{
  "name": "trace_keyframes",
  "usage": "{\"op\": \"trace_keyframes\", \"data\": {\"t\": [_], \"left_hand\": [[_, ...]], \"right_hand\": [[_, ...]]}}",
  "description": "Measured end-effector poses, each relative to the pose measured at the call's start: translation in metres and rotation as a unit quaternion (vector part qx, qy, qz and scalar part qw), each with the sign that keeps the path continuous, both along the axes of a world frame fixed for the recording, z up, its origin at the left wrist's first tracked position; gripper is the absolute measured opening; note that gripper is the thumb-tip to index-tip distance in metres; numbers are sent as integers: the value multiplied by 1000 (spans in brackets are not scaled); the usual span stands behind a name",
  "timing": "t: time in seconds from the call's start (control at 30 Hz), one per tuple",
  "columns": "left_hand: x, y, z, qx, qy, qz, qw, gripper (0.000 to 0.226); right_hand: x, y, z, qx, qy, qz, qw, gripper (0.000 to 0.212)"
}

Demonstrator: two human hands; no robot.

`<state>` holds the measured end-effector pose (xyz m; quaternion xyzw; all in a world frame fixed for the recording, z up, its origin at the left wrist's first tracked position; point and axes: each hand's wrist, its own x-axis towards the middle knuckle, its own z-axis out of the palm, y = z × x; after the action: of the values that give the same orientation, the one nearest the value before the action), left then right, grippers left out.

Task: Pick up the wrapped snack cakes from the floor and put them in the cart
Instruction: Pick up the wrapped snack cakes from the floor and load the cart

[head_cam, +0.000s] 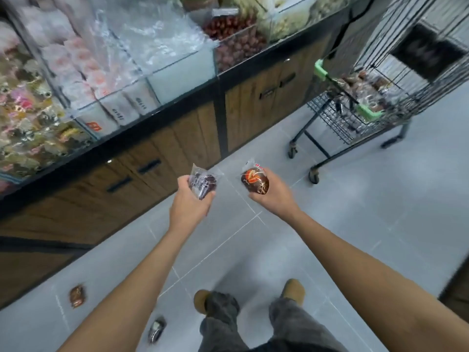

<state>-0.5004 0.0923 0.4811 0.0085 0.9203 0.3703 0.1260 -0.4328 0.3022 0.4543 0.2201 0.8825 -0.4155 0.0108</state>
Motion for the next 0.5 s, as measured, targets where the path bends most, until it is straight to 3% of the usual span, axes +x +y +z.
{"op": "trace_keyframes", "data": {"t": [0.27, 0.5], "left_hand": [[58, 178, 13, 35, -3, -89, 995, 48], [89, 303, 23, 90, -15, -110, 990, 50]], "right_hand": [[81, 168, 30, -30, 57, -77, 995, 53], [119, 273, 58, -29, 72, -125, 989, 49]]}}
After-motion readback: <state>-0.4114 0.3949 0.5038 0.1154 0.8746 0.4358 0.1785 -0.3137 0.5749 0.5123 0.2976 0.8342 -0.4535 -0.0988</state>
